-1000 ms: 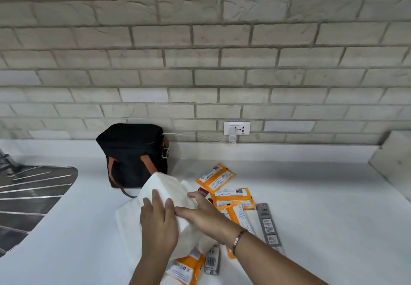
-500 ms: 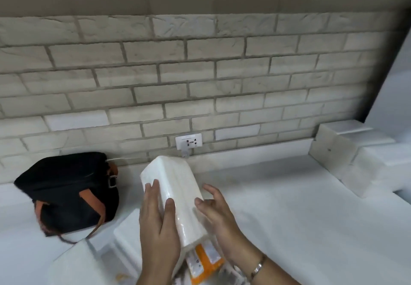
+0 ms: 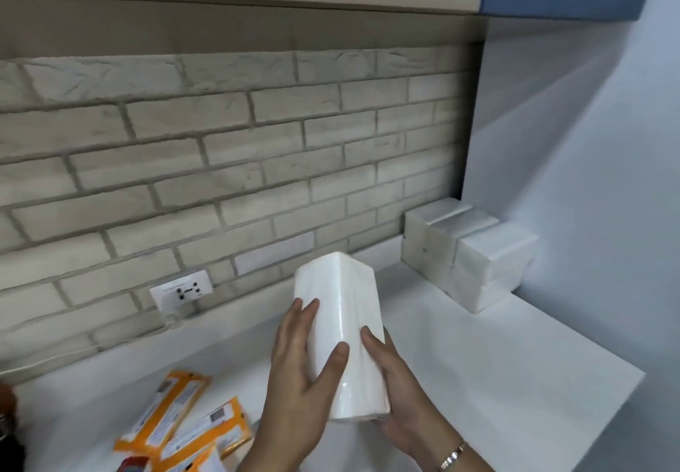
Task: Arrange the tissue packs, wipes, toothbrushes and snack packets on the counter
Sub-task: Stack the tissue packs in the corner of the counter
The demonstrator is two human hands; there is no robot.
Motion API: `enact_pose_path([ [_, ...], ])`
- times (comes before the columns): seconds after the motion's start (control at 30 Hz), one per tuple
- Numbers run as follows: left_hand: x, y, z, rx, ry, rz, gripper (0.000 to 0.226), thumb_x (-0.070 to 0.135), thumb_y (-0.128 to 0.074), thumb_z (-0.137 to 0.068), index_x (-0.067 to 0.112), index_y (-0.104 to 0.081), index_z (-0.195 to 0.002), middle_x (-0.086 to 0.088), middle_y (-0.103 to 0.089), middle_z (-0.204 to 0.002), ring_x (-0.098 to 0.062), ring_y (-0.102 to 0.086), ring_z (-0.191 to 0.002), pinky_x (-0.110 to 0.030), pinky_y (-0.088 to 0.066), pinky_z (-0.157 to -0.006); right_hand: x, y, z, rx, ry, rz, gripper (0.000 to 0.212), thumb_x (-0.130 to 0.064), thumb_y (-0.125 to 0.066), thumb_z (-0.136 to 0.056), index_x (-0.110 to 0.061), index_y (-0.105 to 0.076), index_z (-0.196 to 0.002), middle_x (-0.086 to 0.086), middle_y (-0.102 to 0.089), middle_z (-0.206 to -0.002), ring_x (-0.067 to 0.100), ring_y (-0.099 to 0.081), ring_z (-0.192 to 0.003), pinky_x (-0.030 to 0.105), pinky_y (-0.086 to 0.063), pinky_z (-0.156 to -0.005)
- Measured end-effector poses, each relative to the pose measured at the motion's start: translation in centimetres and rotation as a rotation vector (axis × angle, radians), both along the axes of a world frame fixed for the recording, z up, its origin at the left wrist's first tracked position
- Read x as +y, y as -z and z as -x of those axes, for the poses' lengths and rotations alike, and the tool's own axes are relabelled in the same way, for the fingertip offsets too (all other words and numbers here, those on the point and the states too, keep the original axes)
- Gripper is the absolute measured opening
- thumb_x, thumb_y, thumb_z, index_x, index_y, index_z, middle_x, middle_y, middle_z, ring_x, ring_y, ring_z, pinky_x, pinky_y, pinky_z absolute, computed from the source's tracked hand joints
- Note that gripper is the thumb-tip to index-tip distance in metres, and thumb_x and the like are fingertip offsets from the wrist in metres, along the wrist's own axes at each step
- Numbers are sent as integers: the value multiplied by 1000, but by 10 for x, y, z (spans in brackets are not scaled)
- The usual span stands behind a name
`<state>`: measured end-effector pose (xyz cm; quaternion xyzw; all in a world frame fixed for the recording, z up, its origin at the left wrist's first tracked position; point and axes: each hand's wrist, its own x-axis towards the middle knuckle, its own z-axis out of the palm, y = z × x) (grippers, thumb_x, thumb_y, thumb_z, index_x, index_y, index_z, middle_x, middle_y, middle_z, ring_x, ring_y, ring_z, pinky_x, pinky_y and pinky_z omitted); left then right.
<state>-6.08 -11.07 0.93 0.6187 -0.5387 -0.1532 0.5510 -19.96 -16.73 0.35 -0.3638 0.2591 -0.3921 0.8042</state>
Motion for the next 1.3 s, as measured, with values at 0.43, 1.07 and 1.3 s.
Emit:
enact_pose_path([
  [0.43,-140,18,147,548,23,-250,111,45,-93,-34,48,-45,-134,16,-63,-117,-11,-72,-90,-46,-65,-70,-145,10,125,52,314,61,52,-46,-66,-90,-34,-51,-138,-3,-69,-131,21,-66,-122,53,-48,-108],
  [1.07,-405,-28,123,117,-142,-153,103,28,-100,-57,38,-47,-145,5,-63,-128,-19,-65,-109,-39,-55,-95,-375,24,264,1580,304,835,55,-56,-53,-95,-34,-48,-145,4,-41,-149,33,-37,-135,38,-42,-109],
  [1.3,-489,-52,122,-36,-84,-263,97,21,-96,-61,32,-49,-146,7,-60,-120,-19,-59,-114,-26,-55,-86,-386,31,268,1547,179,807,53,-60,-48,-98,-36,-47,-145,2,-35,-155,30,-27,-146,35,-37,-114],
])
